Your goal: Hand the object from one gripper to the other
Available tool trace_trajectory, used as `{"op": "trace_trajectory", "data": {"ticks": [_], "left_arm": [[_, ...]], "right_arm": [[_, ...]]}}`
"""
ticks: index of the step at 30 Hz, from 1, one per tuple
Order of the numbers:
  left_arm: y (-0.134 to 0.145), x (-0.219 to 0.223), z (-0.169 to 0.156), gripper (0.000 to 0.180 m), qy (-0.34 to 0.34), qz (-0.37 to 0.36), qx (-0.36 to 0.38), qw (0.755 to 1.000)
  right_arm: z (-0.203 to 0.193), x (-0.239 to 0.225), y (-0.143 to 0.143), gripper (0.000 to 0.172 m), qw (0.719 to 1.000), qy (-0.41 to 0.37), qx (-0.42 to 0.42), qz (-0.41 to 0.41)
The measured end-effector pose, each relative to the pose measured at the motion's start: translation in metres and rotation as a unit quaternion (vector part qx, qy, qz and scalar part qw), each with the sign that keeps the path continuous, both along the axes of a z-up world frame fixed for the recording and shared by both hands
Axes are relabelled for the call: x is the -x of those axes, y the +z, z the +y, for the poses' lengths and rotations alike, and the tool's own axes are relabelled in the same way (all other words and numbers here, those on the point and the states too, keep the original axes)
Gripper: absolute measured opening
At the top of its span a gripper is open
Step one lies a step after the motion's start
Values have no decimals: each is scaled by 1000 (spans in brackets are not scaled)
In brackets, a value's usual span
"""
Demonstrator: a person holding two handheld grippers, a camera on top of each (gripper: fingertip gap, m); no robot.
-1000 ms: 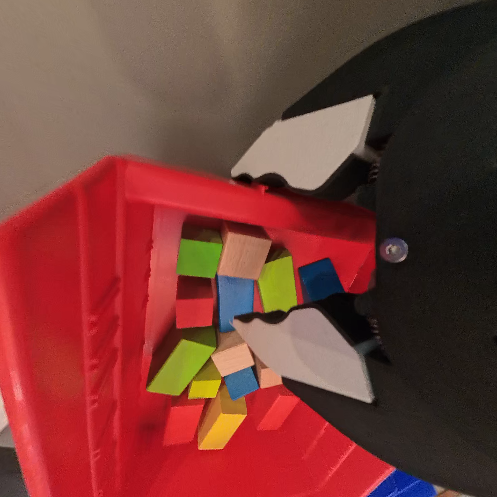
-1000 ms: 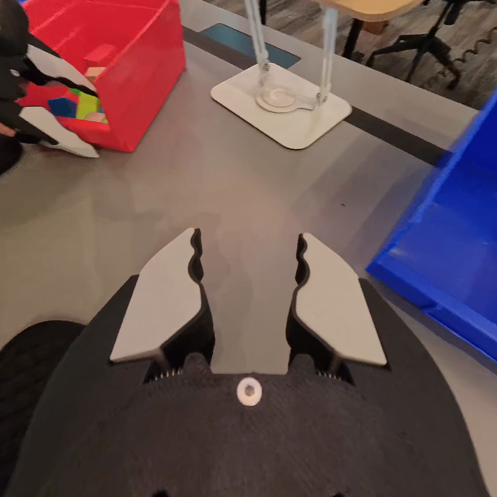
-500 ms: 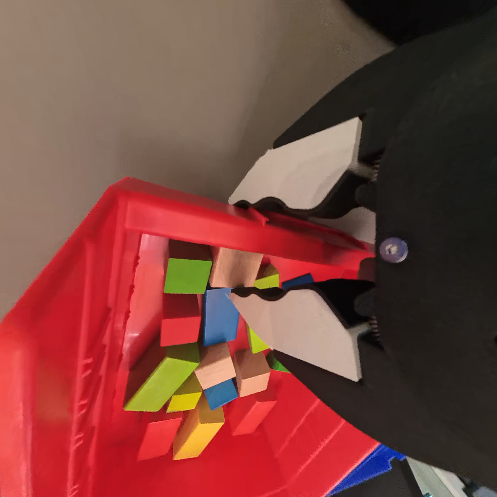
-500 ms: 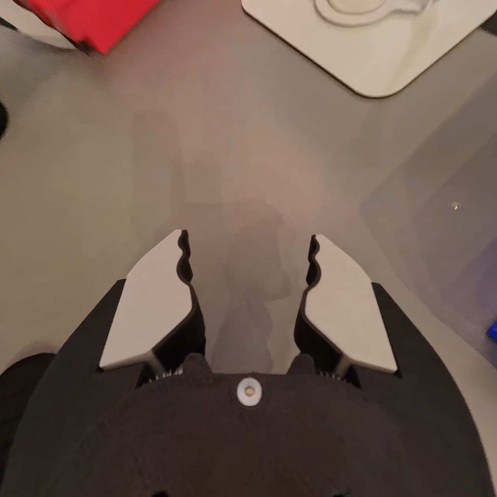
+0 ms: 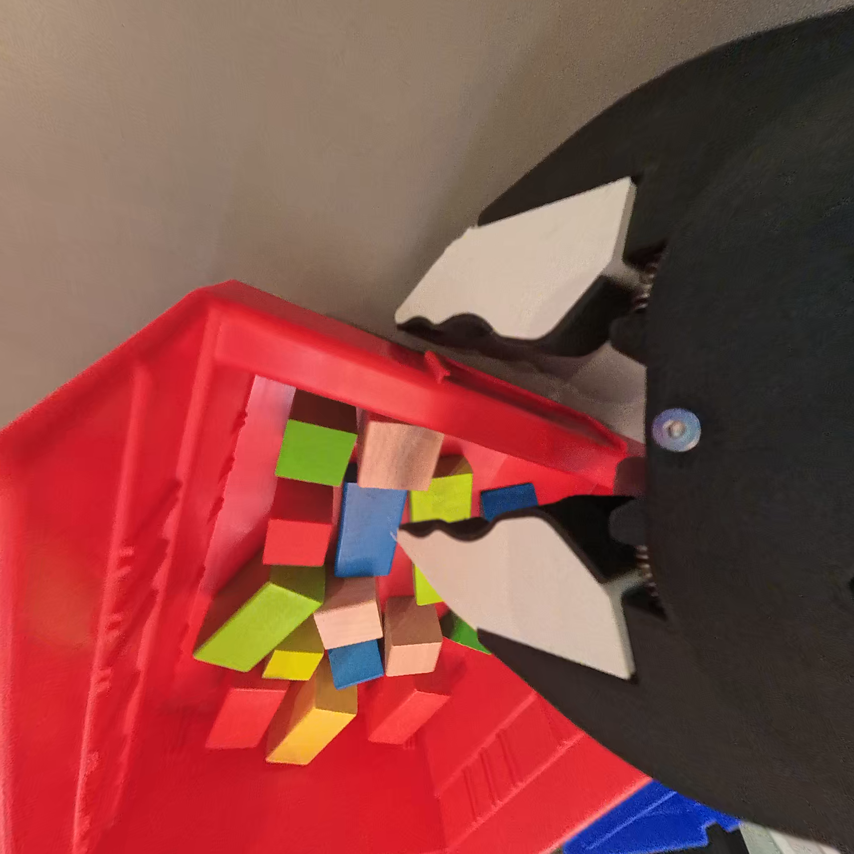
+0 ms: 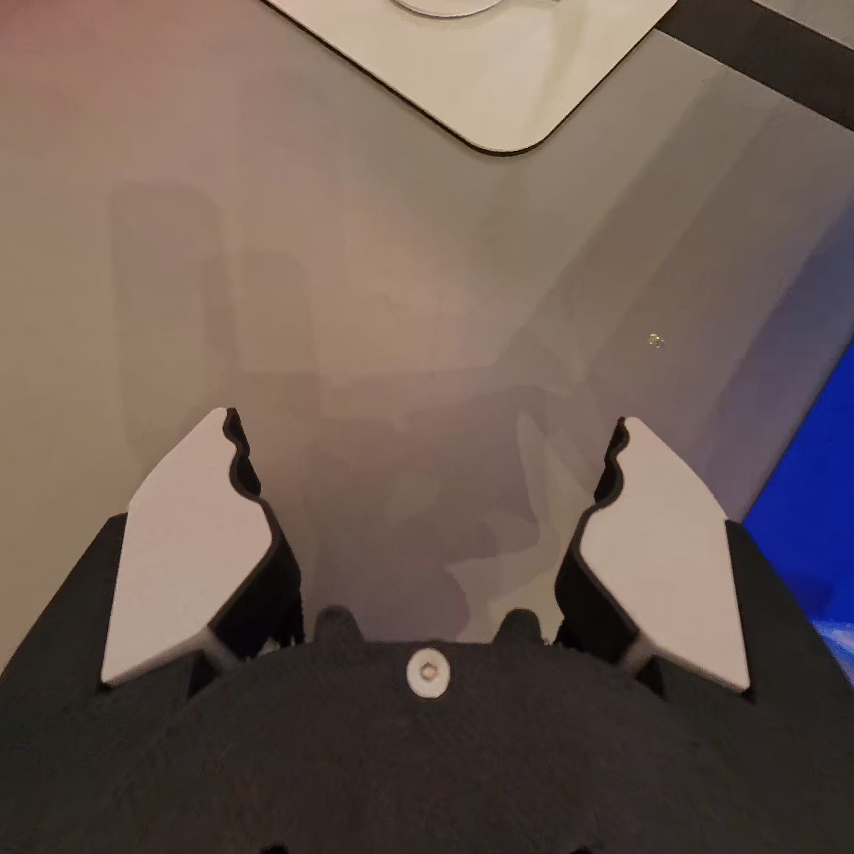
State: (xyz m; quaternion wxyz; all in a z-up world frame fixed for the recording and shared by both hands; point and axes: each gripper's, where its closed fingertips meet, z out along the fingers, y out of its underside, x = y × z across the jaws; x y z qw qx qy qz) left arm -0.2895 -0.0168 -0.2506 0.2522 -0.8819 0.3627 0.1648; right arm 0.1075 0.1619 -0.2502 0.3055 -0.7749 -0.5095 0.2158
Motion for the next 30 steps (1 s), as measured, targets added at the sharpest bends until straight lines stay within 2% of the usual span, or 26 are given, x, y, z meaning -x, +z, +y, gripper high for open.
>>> {"op": "trace_trajectory", "data": {"ticks": [2, 5, 8, 11, 14, 17, 22, 25, 30], "left_arm": [[14, 0, -2, 84, 20, -17, -32, 999], [50, -10, -6, 87, 42, -45, -95, 994], [86, -60, -5, 82, 28, -116, -144, 982], [99, -131, 7, 82, 2, -169, -164, 972], [91, -200, 31, 86, -25, -207, -158, 965], [69, -246, 61, 110, -16, -254, -122, 960], [21, -258, 104, 142, 57, -306, -56, 949], [-1, -255, 111, 144, 89, -311, -29, 946], [-20, -255, 114, 140, 94, -295, -17, 951]], "right_arm": [[-4, -2, 3, 141, 1000, 0, -4, 2], [-9, -4, 10, 139, 1000, -5, -10, 9], [-15, -6, 19, 138, 999, -10, -36, 10], [-18, -1, 25, 141, 998, -24, -60, 5], [-16, 9, 28, 143, 996, -46, -69, 16], [-11, 22, 29, 145, 996, -60, -66, 26], [-4, 41, 29, 145, 995, -66, -72, 36], [-4, 49, 17, 145, 996, -60, -55, 42], [-5, 55, -7, 145, 998, -51, -33, 30]]}}
